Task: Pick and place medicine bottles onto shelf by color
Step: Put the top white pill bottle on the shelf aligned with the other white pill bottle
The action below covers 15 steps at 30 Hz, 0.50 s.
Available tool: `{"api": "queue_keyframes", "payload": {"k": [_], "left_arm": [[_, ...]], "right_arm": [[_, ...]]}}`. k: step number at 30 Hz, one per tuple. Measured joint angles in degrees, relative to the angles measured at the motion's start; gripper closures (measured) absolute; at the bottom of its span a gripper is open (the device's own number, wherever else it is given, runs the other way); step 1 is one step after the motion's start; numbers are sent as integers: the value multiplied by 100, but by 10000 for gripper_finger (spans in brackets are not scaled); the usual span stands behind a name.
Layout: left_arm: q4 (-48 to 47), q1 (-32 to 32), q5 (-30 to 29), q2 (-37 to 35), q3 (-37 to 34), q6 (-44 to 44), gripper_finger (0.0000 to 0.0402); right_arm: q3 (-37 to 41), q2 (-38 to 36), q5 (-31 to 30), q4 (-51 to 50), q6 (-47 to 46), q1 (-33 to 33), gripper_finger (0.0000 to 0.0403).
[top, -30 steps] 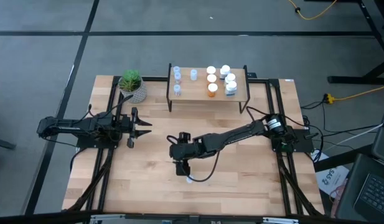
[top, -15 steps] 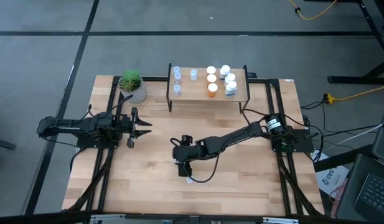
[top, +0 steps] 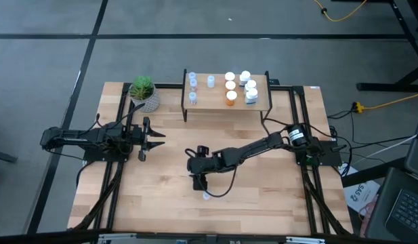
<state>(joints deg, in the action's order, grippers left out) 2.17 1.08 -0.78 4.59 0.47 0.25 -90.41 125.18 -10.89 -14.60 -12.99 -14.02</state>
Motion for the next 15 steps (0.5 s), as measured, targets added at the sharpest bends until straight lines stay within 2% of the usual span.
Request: {"api": "queue_keyframes", "payload": {"k": [15], "left_arm": [[0,0,0,2,0,-2,280]], "right_arm": [[-4,40,-2,115,-201,4,216]]}}
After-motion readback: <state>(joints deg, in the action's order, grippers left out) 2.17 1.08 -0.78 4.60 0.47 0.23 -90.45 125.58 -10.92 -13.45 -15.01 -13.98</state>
